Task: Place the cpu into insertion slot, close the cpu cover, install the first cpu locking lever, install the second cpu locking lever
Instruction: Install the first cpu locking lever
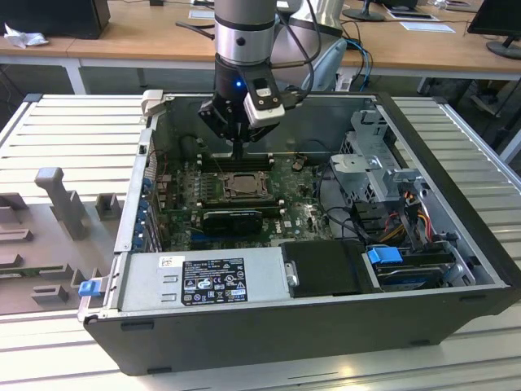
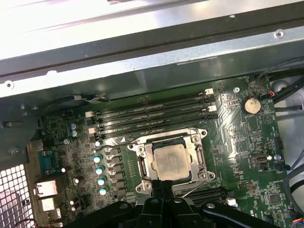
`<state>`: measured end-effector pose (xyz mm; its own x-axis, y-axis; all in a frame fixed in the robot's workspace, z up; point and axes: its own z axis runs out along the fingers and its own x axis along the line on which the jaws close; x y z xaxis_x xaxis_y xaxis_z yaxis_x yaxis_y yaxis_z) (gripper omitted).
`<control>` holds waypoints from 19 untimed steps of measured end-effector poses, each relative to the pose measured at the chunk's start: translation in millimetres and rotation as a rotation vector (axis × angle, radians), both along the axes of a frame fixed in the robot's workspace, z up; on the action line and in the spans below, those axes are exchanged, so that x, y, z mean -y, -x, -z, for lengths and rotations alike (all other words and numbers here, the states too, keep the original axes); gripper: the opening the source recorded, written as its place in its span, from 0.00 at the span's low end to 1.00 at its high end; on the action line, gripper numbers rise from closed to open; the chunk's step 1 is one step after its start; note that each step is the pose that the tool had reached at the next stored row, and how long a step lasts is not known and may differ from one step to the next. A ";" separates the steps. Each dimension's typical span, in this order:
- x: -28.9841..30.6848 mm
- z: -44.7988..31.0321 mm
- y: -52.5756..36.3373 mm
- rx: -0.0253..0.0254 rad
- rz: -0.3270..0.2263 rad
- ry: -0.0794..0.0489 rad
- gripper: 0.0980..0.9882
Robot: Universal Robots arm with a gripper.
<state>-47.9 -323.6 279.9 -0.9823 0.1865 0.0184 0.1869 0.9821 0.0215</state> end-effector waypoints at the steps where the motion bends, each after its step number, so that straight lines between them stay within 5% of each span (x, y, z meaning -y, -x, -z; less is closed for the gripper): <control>1: 0.1 0.0 0.0 0.0000 -0.006 0.000 0.01; 19: 0.7 0.0 0.0 0.0000 -0.107 0.000 0.01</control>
<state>-47.9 -324.3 279.9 -0.9966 0.0801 0.0184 0.0805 0.9965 0.0215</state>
